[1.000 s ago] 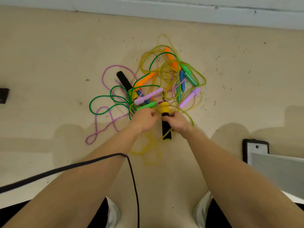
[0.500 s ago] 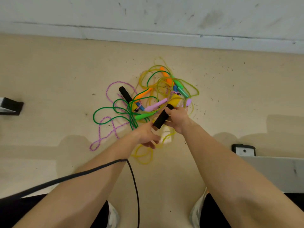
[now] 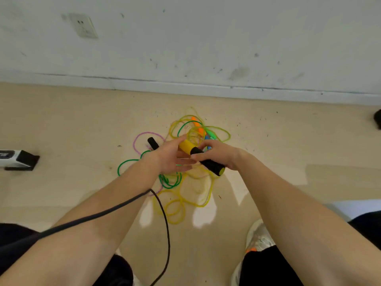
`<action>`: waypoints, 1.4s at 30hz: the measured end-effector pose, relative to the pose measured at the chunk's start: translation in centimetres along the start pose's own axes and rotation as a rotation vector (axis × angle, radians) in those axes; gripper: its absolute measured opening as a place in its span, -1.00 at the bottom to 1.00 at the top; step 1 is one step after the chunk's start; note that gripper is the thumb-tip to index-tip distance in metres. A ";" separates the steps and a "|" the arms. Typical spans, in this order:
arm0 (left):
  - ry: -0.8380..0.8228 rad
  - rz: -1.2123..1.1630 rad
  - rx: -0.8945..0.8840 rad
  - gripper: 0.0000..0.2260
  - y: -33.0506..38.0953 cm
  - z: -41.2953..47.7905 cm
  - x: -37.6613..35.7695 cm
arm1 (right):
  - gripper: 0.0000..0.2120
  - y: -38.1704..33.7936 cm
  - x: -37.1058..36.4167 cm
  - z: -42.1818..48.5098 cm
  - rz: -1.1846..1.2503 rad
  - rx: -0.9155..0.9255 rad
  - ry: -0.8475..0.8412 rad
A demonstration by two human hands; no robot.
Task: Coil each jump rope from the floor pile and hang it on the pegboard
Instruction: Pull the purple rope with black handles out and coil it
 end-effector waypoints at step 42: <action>0.072 0.466 -0.420 -0.68 7.8 -12.0 -1.7 | -0.64 -14.9 3.2 -10.8 0.797 0.591 0.330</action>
Point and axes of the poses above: each hand's wrist, its own z-axis towards the middle knuckle, its own x-axis out of the back of the hand, y = z × x, the point moved 2 cm from there along z, towards the middle knuckle, and after that the axes turned 13 degrees about -y, right-handed, at the moved point
